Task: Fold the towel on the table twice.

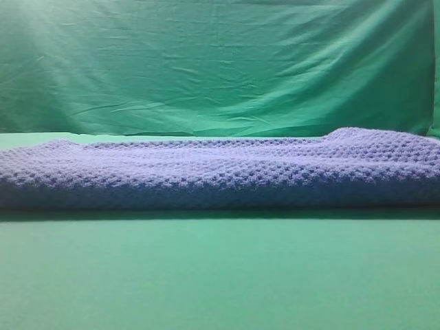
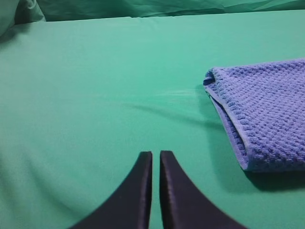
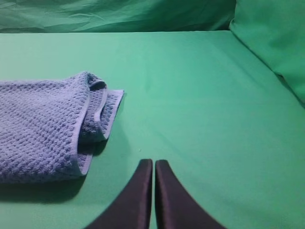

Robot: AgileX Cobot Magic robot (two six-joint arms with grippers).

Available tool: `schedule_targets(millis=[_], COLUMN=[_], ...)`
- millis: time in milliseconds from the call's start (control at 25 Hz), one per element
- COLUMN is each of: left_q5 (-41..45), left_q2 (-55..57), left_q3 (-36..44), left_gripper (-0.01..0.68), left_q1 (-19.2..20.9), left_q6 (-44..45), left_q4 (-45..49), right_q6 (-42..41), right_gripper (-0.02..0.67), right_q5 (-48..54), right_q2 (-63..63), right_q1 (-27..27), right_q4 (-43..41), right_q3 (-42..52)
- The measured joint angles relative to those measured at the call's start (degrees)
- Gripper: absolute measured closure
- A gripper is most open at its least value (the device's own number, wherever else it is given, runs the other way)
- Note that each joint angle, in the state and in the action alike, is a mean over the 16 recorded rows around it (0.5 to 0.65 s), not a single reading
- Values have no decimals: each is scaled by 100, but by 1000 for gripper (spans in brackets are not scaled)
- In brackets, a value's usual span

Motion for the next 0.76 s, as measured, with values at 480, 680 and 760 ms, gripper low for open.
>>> schedule_targets(millis=[480,680,760], left_q5=[1,1,1], left_q2=[0,0,0], left_q3=[0,0,0], left_gripper=[615,615,615], left_q1=[61,67,67], left_q6=[0,0,0], left_q4=[0,0,0], right_q6=[0,0,0], right_gripper=[649,649,649], right_q5=[0,0,0], right_q2=[0,0,0], right_q1=[-74,-74,-74], right_q4=[0,0,0], right_q3=[0,0,0])
